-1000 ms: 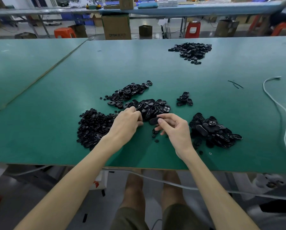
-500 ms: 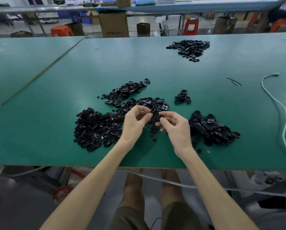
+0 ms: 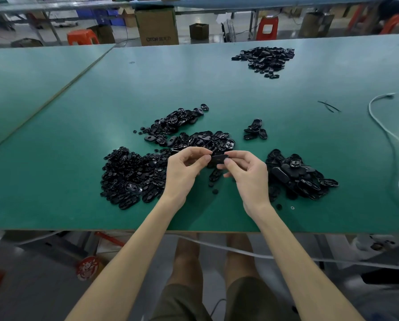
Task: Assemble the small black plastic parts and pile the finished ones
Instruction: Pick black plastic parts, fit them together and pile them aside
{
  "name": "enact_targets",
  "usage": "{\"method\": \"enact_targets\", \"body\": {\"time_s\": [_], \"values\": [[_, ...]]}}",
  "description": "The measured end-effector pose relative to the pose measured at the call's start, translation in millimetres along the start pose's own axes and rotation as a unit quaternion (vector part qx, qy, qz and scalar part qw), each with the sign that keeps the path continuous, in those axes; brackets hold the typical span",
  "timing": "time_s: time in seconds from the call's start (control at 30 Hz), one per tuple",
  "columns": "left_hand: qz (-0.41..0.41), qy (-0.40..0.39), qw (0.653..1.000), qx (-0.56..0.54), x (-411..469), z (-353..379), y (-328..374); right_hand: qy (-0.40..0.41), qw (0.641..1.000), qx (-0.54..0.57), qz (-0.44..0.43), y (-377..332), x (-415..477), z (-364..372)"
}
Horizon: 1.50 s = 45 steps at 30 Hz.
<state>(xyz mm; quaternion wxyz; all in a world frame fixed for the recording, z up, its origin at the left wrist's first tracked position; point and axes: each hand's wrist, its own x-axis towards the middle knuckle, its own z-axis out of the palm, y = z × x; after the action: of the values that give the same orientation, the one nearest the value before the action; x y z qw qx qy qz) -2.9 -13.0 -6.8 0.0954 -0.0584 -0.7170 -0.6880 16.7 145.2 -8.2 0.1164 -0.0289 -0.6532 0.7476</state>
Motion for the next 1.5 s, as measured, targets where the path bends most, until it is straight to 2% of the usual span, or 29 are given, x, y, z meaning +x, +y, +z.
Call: {"method": "enact_targets", "body": {"time_s": [1.13,1.5], "values": [[-0.015,-0.025,0.998,0.051,-0.2,1.8,-2.2,-0.032,0.999,0.013,0.006,2.3,0.4,-3.1],[-0.022,0.0,0.997,0.074,0.0,2.1,-3.0,-0.041,0.999,0.015,0.018,1.9,1.4,-2.9]]}}
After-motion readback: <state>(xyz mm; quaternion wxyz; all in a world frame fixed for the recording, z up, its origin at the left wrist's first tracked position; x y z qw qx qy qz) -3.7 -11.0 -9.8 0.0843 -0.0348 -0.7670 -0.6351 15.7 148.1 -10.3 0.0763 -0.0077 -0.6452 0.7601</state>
